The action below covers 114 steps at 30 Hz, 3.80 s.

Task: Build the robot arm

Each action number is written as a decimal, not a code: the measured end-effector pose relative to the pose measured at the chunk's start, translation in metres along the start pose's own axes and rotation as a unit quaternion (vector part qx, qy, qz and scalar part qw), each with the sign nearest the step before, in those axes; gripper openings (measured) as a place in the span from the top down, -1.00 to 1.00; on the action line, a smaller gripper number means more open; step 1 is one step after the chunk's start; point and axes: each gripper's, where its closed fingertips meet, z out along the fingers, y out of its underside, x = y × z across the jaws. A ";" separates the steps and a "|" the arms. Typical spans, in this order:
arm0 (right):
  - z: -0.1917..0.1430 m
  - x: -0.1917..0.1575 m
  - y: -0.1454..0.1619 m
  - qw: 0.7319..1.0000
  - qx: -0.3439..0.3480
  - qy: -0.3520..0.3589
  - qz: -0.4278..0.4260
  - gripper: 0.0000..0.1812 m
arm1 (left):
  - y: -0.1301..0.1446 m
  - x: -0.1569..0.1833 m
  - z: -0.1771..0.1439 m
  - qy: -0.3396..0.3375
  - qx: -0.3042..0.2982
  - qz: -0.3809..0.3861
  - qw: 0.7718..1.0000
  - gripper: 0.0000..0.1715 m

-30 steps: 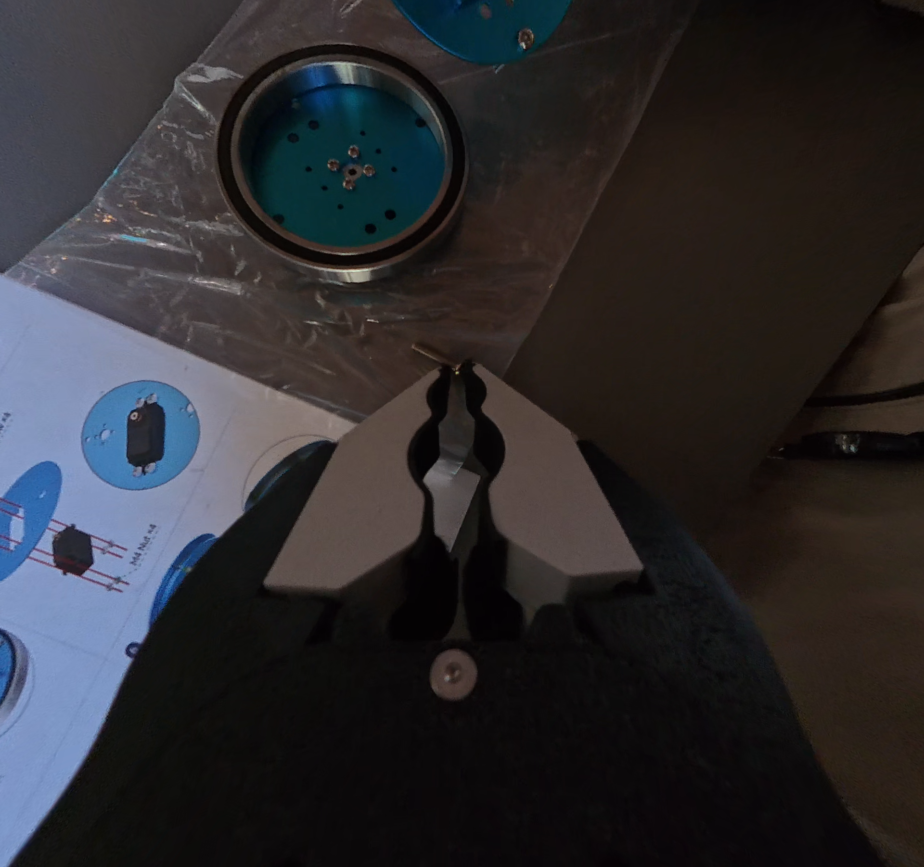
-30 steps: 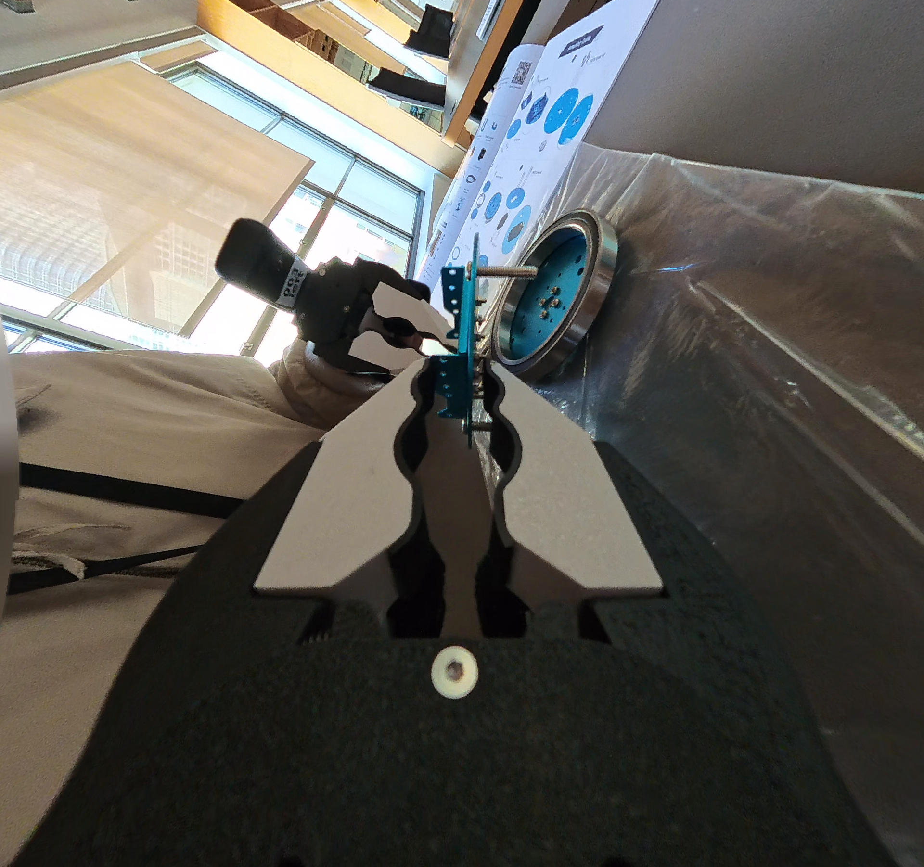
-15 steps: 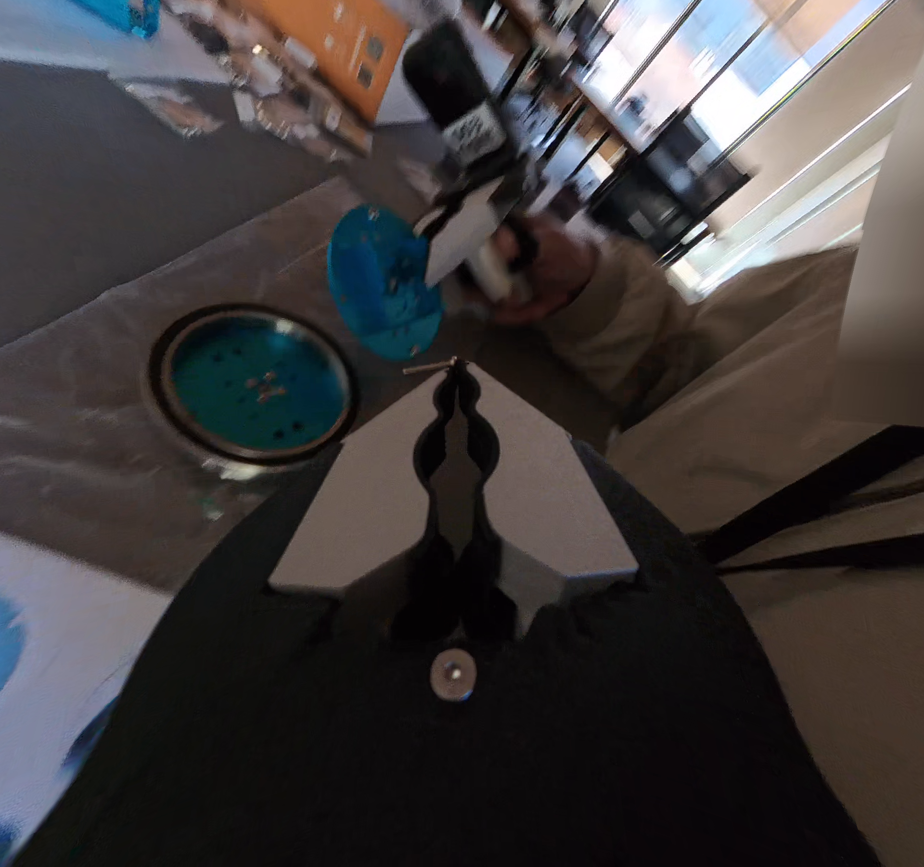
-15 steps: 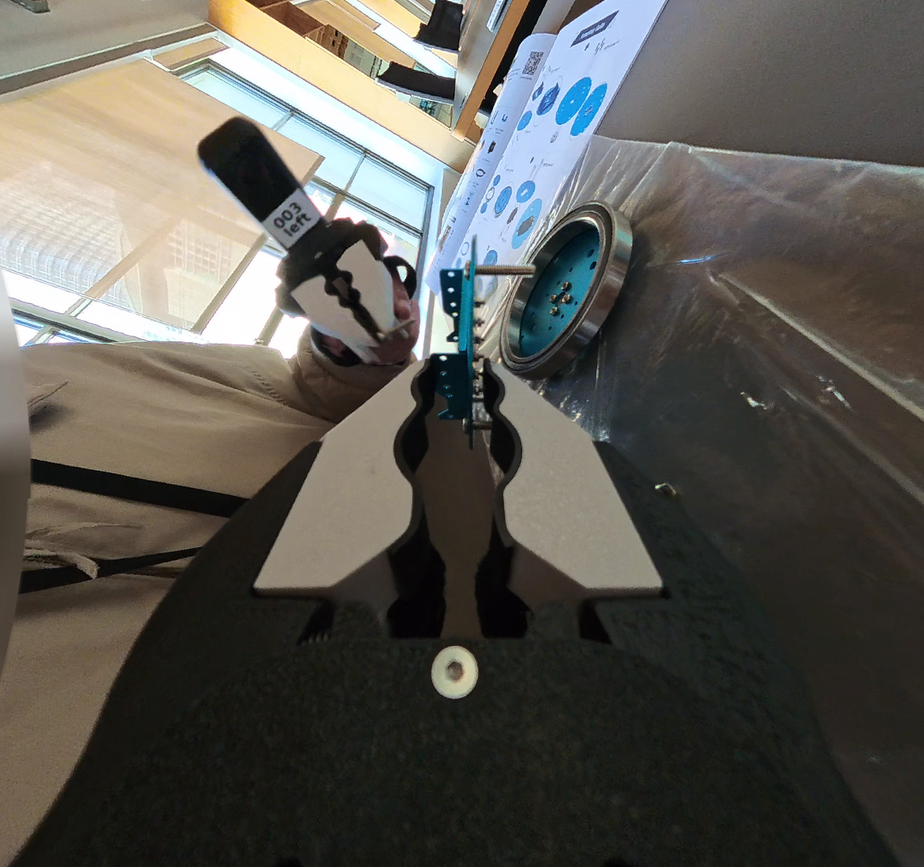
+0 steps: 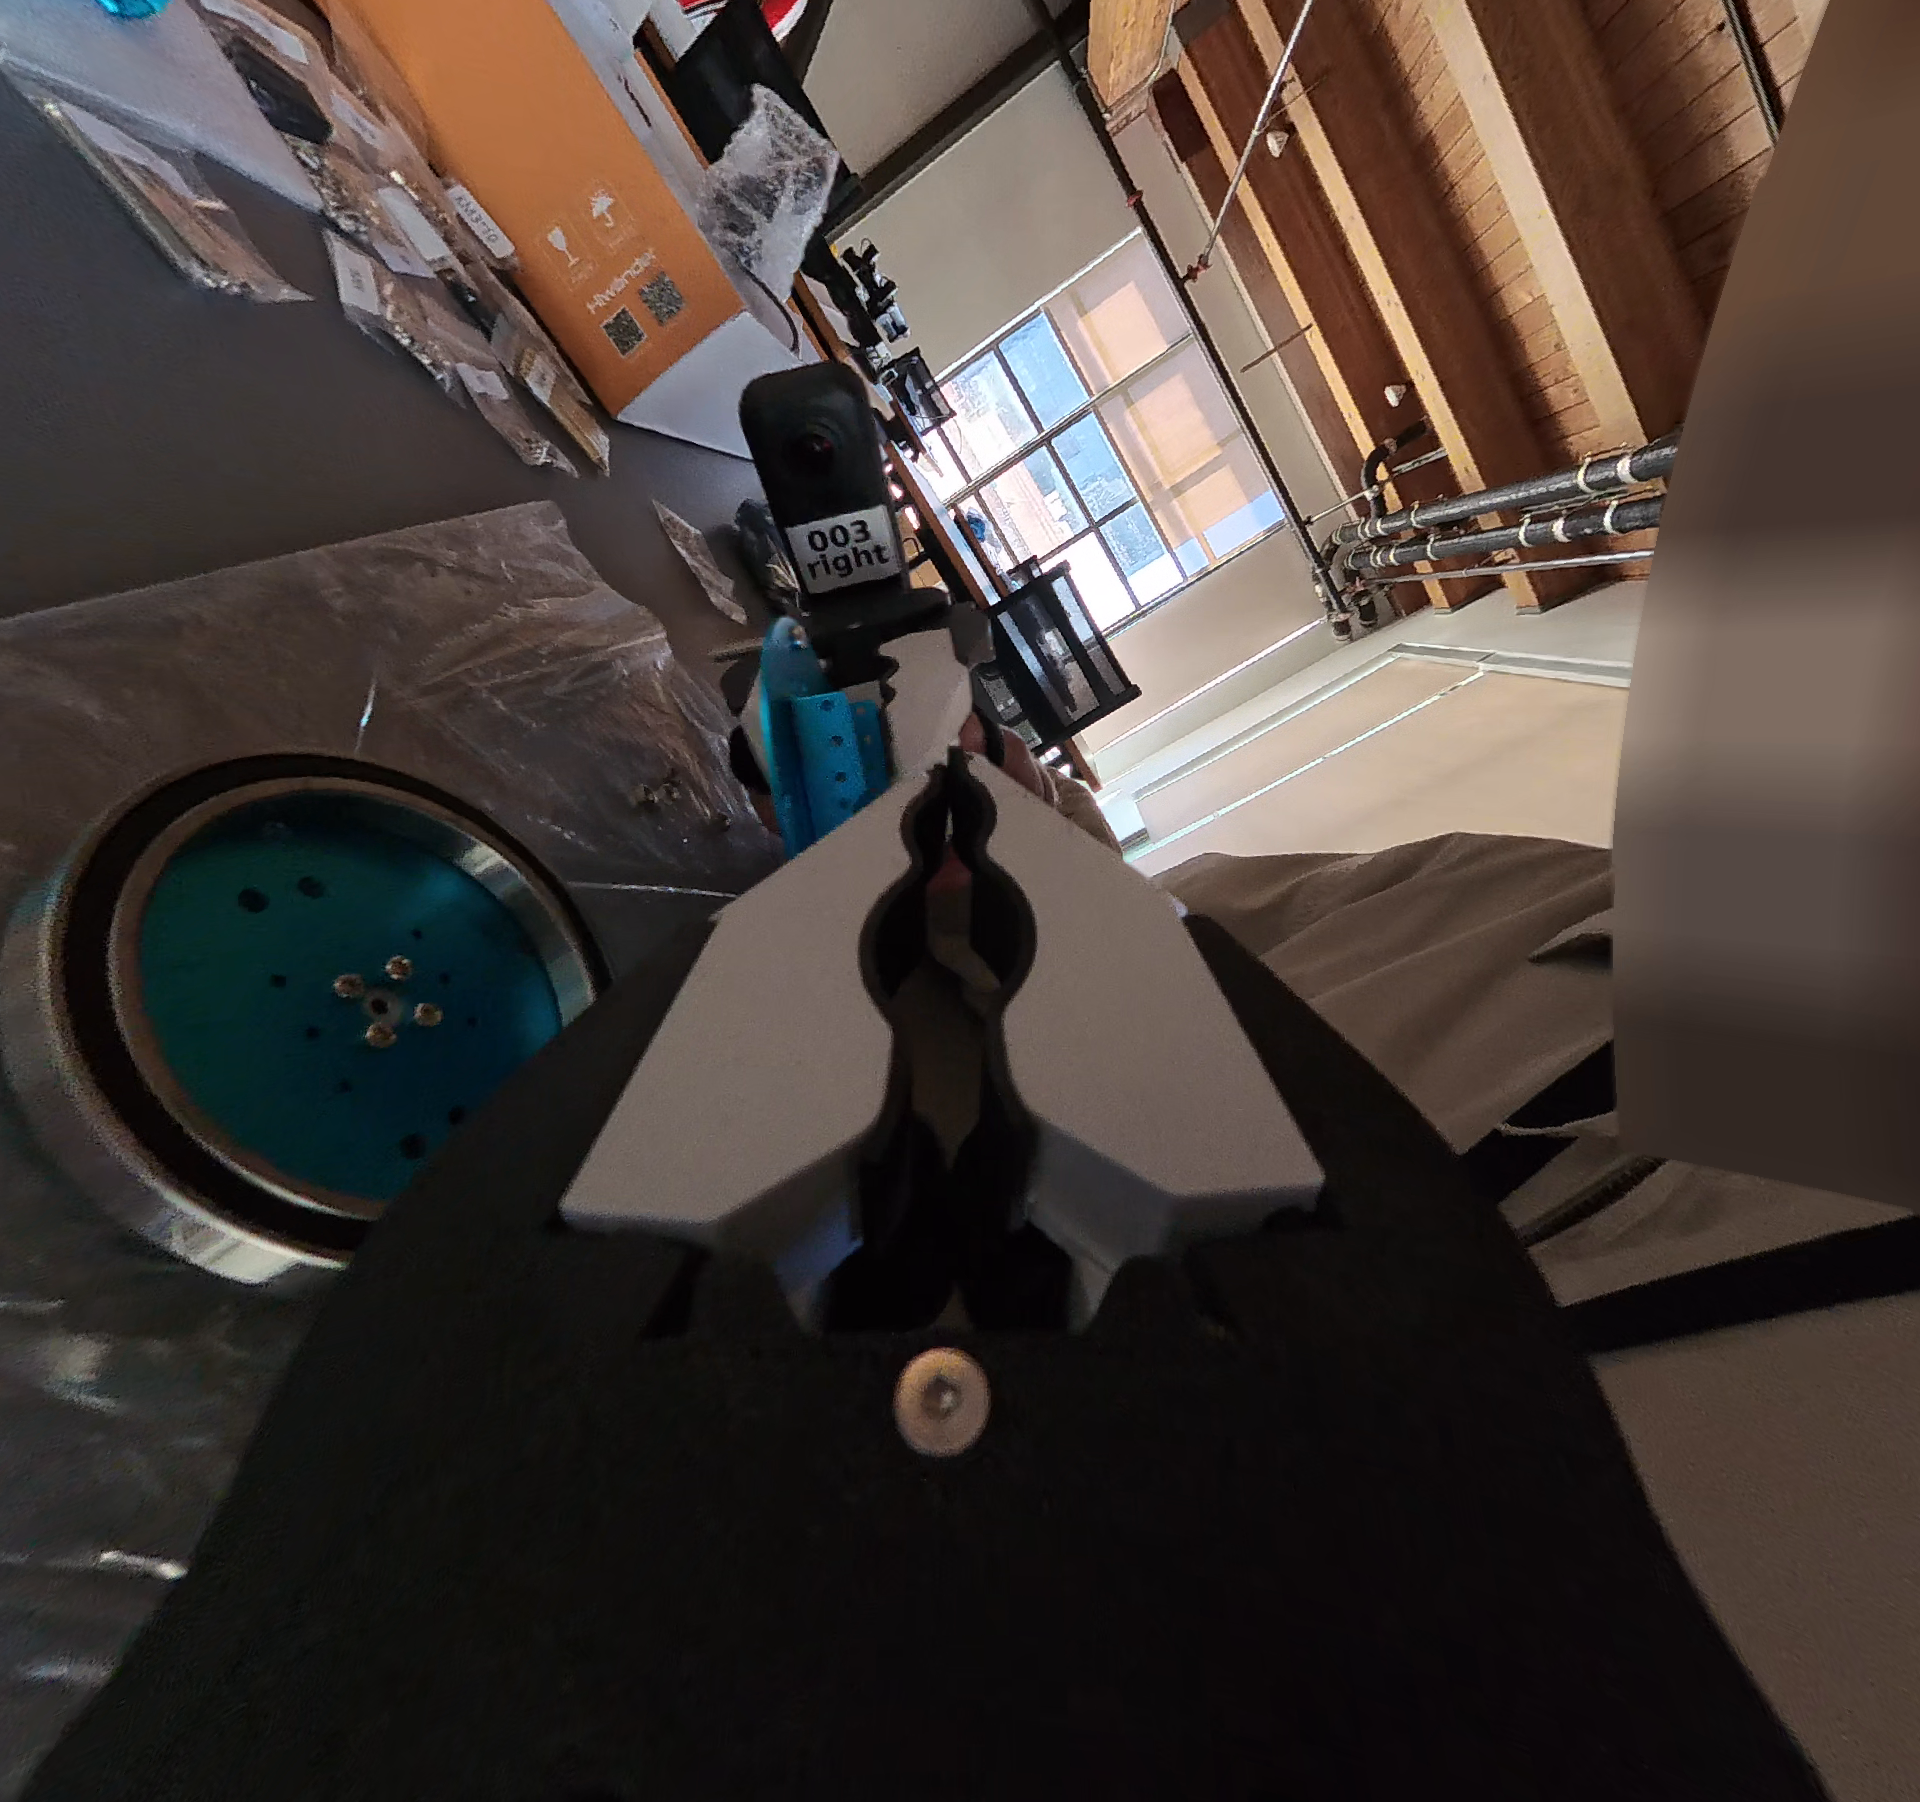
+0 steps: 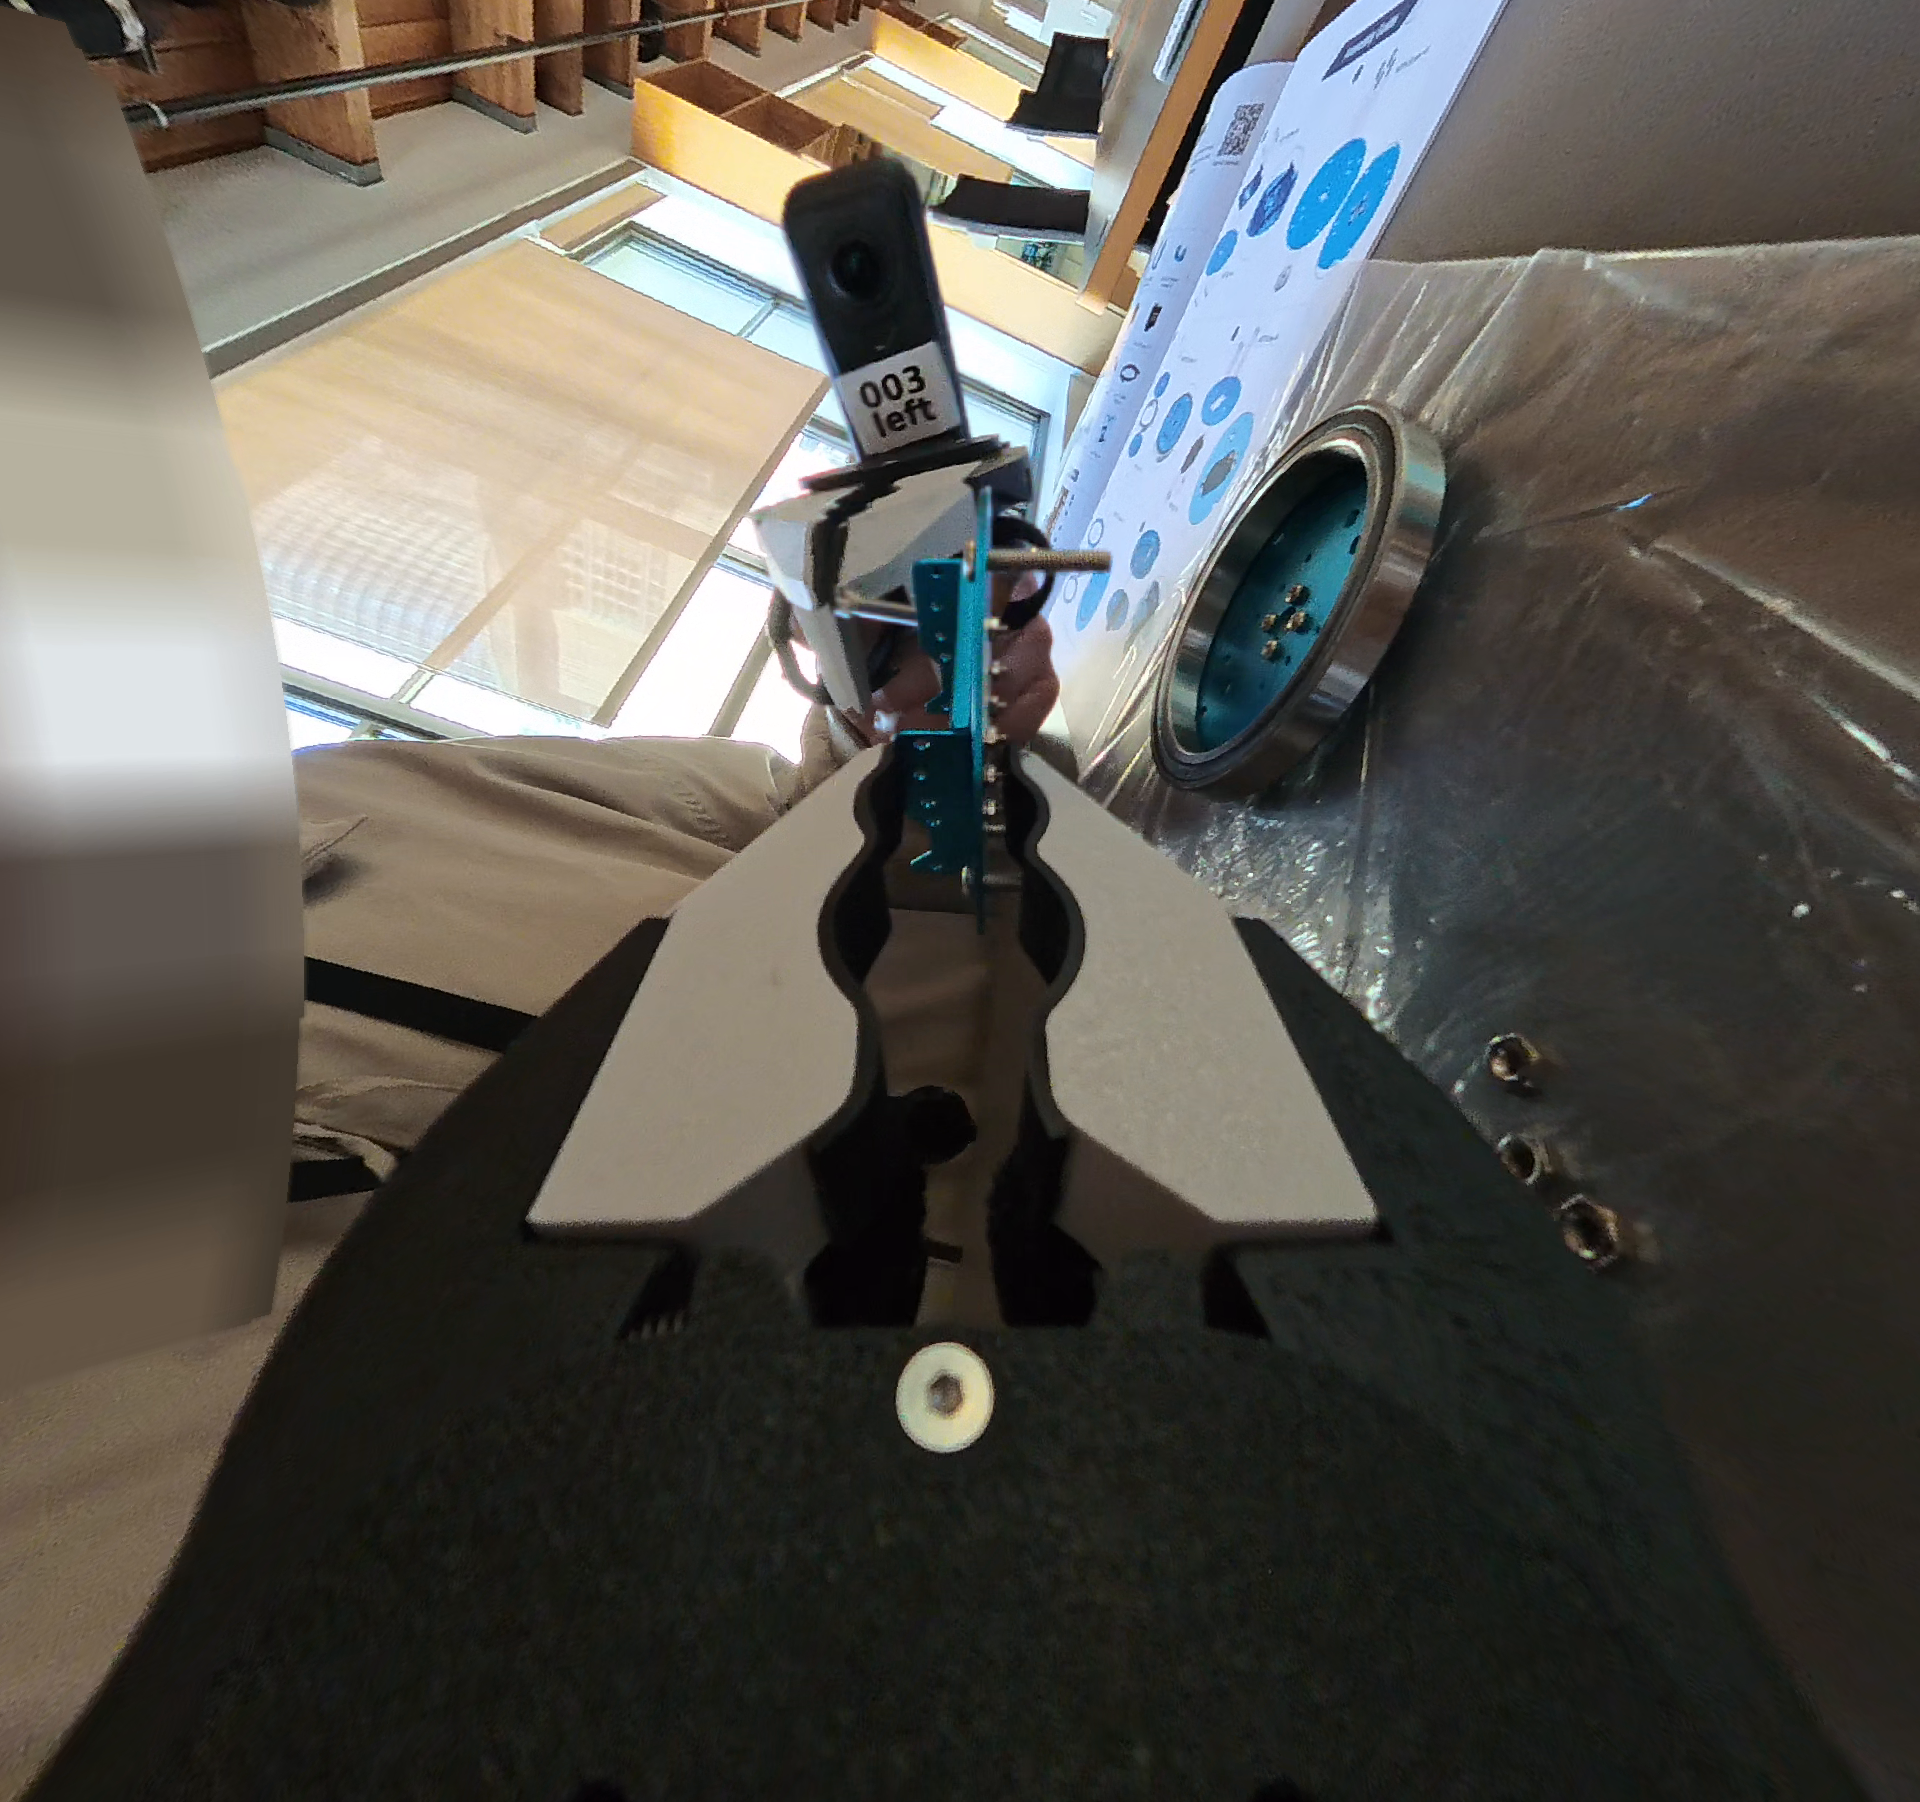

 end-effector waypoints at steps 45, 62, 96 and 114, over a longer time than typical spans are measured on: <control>-0.005 0.017 -0.001 0.997 0.001 0.068 -0.028 0.81 | 0.119 -0.048 -0.018 -0.301 -0.239 0.325 0.864 1.00; -0.005 0.017 0.000 0.998 -0.002 0.065 -0.027 0.81 | 0.116 -0.052 -0.010 -0.335 -0.220 0.304 0.864 0.78; -0.006 0.010 -0.001 0.998 -0.003 0.060 -0.034 0.81 | 0.123 -0.055 -0.017 -0.187 -0.467 0.466 0.728 0.87; -0.006 0.013 0.001 0.998 -0.007 0.061 -0.029 0.81 | 0.107 -0.046 -0.028 -0.242 -0.354 0.428 0.796 0.82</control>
